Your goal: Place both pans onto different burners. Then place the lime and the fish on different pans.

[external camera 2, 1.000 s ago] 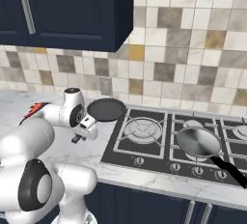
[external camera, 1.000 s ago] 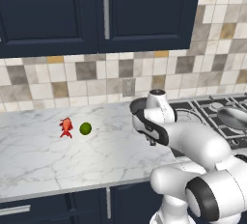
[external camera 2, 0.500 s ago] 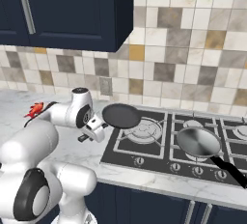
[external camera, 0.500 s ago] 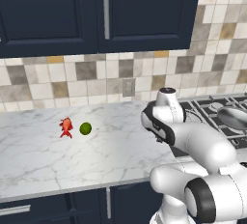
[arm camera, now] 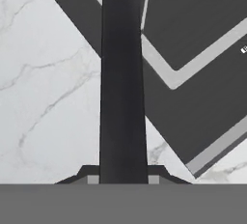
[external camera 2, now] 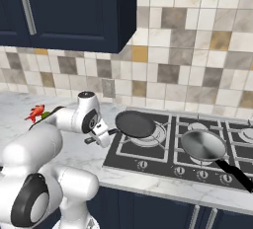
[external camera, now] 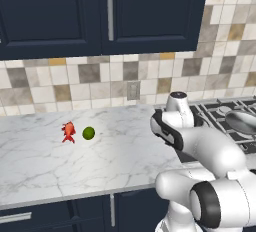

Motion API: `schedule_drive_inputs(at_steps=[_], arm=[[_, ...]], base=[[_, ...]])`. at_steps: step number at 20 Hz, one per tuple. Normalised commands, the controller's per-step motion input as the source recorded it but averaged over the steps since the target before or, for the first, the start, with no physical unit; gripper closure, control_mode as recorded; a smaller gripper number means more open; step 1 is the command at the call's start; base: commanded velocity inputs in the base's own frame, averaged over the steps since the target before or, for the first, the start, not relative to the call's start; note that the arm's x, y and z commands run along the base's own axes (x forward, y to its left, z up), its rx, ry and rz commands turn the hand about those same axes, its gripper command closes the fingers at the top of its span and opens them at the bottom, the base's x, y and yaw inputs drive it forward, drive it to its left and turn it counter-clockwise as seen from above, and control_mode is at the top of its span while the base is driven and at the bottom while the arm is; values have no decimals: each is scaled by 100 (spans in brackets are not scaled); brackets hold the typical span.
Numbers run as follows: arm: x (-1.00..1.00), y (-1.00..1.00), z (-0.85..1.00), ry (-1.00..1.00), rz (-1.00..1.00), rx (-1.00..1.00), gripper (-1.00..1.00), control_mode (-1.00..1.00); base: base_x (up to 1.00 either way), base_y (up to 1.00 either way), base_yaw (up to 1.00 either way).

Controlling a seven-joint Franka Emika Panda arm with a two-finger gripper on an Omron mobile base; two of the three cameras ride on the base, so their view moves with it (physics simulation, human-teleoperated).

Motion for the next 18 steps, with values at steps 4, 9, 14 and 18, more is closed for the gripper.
schedule_drive_inputs(at_steps=[4, 9, 14, 18], arm=[[44, -13, 0, 0, -13, 0, 100, -100], [47, -13, 0, 0, -13, 0, 100, -100], [15, -17, 0, 0, -11, 0, 100, -100], [0, 0, -18, 0, -7, 0, 100, -100]], base=[[0, 0, 0], [0, 0, 0], [0, 0, 0], [0, 0, 0]])
